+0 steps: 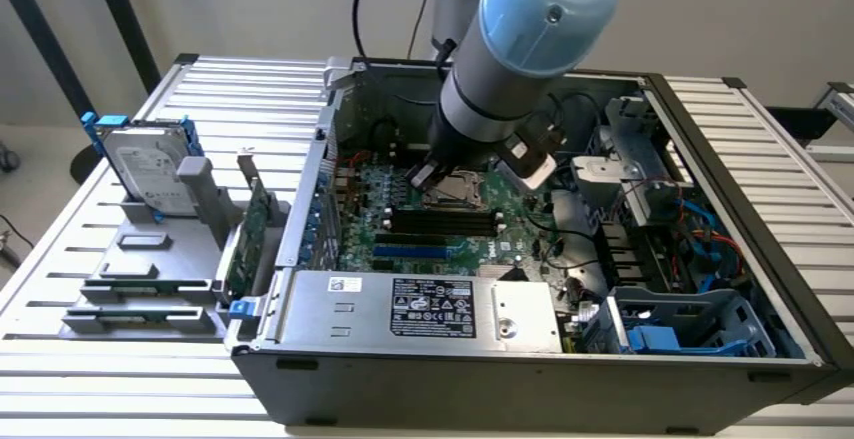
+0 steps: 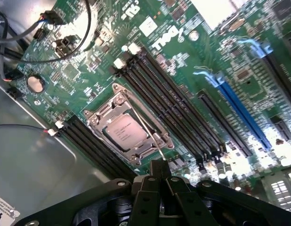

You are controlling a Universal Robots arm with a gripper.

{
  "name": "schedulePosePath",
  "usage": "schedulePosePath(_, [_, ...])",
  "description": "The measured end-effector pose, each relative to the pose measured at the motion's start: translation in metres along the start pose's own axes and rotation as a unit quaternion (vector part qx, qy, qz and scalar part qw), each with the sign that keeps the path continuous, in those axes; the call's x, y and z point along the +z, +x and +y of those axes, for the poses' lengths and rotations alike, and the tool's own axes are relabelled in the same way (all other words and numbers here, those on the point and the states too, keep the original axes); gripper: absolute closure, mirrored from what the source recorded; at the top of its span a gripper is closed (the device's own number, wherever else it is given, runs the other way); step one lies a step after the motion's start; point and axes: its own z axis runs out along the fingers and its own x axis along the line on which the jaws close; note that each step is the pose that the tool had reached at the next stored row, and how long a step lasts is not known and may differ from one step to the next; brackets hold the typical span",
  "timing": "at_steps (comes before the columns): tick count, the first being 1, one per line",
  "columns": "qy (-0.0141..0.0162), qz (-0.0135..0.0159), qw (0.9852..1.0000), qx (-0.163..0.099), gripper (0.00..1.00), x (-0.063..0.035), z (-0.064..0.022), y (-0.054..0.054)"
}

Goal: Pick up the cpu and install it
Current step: 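Install the second cpu locking lever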

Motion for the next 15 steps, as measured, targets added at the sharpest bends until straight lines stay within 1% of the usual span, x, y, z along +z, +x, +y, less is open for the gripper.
schedulePosePath(3, [0.0001,0.0001,1.0000,0.000,0.89,-0.0005,0.0019,-0.002])
schedulePosePath(9, [0.0001,0.0000,1.0000,0.000,0.89,0.0076,0.0033,-0.006])
schedulePosePath(15, [0.0000,0.0001,1.0000,0.000,0.89,0.0141,0.0005,-0.003])
